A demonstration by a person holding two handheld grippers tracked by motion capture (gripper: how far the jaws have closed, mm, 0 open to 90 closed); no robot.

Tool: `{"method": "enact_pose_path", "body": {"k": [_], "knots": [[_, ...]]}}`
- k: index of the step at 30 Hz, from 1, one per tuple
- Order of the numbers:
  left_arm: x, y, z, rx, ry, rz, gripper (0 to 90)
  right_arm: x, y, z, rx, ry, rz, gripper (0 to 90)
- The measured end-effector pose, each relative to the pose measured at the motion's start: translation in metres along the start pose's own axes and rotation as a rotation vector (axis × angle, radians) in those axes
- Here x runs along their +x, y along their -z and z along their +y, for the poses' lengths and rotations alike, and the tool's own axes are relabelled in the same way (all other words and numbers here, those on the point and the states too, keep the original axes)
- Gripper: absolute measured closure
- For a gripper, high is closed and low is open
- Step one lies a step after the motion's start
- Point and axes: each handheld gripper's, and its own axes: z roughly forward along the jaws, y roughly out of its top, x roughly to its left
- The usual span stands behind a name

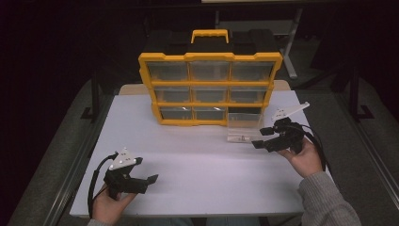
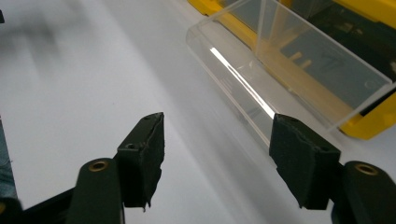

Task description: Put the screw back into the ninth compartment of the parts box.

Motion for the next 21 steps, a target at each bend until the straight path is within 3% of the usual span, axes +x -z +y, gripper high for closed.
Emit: {"method": "enact_pose_path", "body": {"k": [14,21], "knots": [[0.001,0.0,-0.001,0.009,-0.013,0.001,15.7,0.004,-0.004,-0.029,0.013,-0.03,-0.029,29.2],[0.001,0.0,-0.002,-0.002,0.003,0.003,15.7,0.004,-0.005,-0.045,0.018,-0.051,-0.04,26.8]]}}
